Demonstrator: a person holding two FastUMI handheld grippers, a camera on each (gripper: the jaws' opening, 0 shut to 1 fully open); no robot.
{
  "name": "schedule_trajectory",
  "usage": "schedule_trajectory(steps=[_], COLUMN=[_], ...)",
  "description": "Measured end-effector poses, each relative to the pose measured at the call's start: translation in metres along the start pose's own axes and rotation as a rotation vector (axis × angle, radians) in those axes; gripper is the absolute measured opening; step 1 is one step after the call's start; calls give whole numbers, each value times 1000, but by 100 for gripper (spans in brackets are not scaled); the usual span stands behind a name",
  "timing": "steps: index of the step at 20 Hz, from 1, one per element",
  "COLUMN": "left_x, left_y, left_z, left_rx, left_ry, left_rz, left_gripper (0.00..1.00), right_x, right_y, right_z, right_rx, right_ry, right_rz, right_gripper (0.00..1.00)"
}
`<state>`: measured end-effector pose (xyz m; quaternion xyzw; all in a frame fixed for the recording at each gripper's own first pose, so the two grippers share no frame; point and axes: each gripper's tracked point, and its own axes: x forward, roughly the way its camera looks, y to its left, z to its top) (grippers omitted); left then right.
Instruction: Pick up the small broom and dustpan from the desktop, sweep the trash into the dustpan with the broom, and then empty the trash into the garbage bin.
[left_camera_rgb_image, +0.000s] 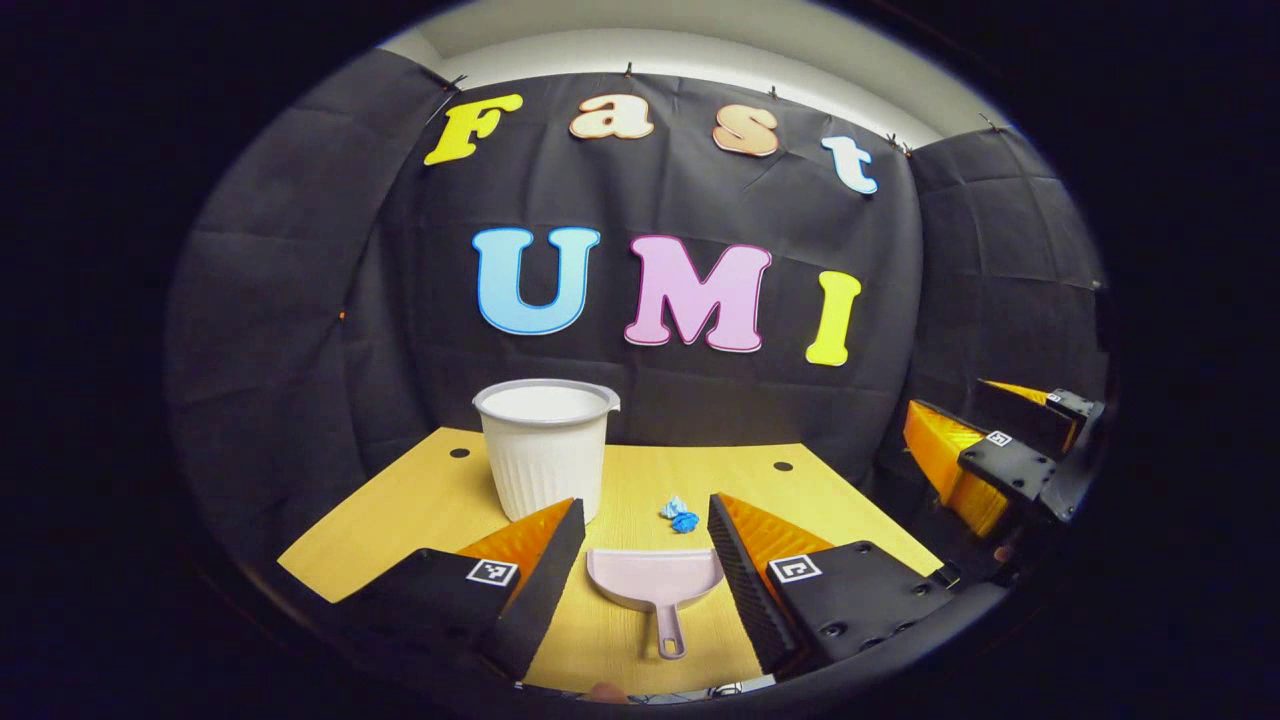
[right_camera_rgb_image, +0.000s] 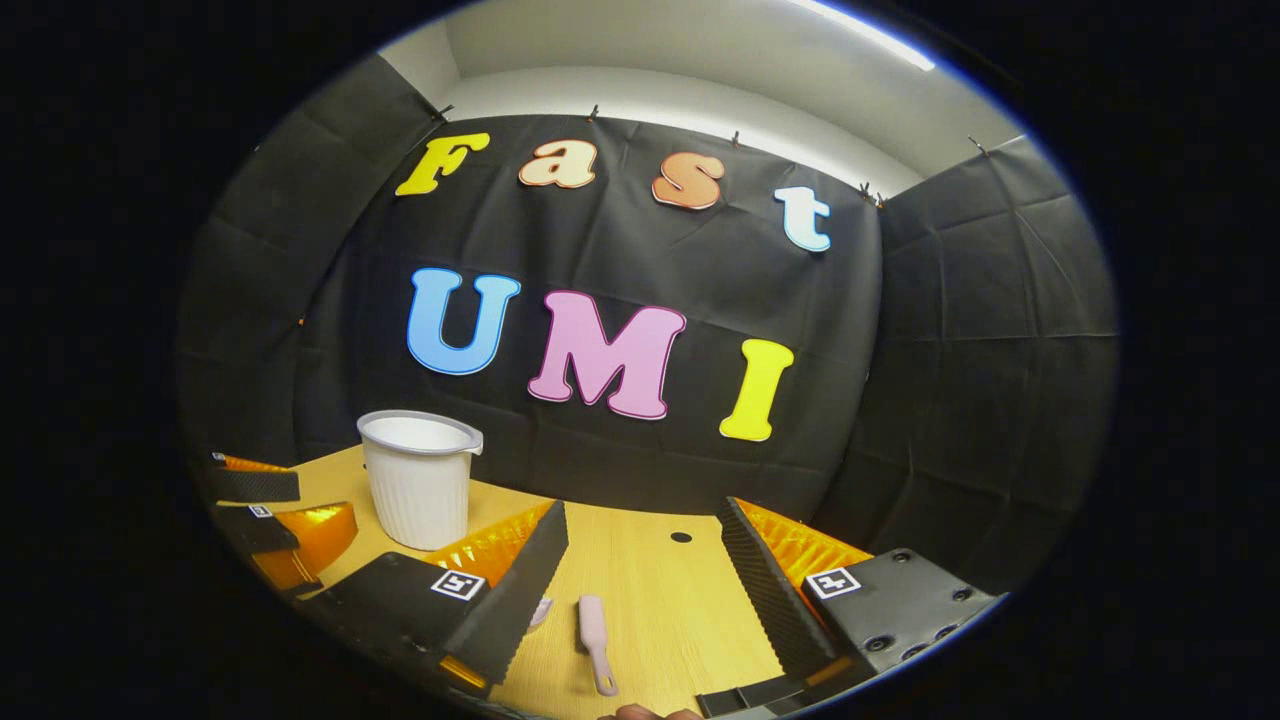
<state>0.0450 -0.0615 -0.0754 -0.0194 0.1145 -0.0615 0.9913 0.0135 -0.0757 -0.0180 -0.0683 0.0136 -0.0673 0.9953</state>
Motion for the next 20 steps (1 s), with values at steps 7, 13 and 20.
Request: schedule_trajectory(steps=[7, 13, 20], left_x=[48, 85, 114], left_y=[-21, -29, -26], left_z=[-72, -154, -217], left_rx=[28, -108, -155], left_ry=[270, 656, 1035], left_rz=[-80, -51, 48], left_gripper=[74, 76, 76], right_x=[54, 103, 126], right_y=[0, 5, -17], right_z=[-16, -40, -106], right_rx=[-29, -51, -96], right_ry=[30, 59, 202], right_rz=[36, 116, 165], right_gripper=[100, 100, 100])
